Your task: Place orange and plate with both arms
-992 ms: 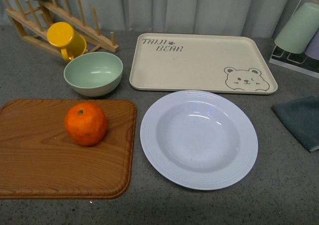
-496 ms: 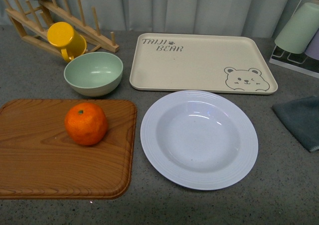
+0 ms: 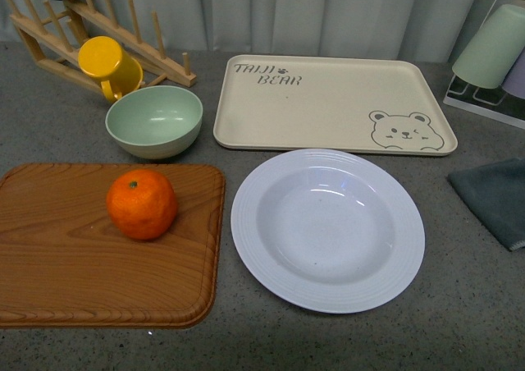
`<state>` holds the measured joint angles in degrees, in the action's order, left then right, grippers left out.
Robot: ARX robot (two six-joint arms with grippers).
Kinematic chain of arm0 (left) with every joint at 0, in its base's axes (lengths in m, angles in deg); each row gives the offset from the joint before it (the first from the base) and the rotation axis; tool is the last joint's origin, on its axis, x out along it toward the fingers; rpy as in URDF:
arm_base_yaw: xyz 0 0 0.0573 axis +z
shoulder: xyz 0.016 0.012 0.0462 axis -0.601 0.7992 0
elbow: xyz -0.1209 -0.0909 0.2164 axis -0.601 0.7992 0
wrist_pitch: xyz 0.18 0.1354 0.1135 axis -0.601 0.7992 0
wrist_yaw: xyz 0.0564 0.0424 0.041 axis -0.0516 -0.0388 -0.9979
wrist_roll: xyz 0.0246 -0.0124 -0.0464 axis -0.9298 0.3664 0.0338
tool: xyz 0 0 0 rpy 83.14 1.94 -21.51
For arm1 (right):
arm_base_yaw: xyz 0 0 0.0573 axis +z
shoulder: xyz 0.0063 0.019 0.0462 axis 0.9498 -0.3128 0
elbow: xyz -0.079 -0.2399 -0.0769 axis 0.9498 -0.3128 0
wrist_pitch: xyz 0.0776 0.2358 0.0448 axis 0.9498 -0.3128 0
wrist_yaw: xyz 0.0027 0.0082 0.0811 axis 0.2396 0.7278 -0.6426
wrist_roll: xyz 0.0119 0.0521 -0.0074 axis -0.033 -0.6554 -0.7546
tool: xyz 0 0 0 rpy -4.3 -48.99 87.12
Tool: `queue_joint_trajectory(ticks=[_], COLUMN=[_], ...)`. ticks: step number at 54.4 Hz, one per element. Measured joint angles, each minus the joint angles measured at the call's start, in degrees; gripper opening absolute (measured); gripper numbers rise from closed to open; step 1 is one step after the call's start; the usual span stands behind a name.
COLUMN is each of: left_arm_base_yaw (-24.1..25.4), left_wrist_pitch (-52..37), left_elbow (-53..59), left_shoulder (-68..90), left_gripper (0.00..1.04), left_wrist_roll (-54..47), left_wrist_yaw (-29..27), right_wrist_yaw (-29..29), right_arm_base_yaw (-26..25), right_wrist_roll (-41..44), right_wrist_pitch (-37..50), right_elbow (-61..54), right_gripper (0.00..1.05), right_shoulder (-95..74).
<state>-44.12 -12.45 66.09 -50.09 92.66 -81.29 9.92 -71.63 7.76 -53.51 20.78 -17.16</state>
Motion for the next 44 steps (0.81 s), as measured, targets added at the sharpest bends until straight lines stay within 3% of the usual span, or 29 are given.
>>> queue_joint_trajectory(ticks=[4,15,27,44], left_arm_base_yaw=[1.14,4.98,3.02,-1.86], left_wrist_pitch=[-0.26,-19.5,-37.68,-39.06], left_elbow=[-0.68,-4.44,-12.59,-26.21], left_shoulder=[3.87,26.71,58.27,87.82], left_gripper=[0.98,0.98,0.98,0.98], left_wrist_roll=[3.8,6.99,8.11,10.43], left_wrist_yaw=[-2.73,6.38,11.28,19.47], right_wrist_yaw=[-0.02,-0.04,-0.04,-0.04], right_arm_base_yaw=[-0.07,-0.07,-0.07,-0.07], right_wrist_roll=[0.02,0.02,0.02,0.02], right_wrist_pitch=[0.0,0.0,0.0,0.0], right_elbow=[0.0,0.0,0.0,0.0], right_gripper=[0.96,0.96,0.96,0.96], right_shoulder=[0.0,0.0,0.0,0.0])
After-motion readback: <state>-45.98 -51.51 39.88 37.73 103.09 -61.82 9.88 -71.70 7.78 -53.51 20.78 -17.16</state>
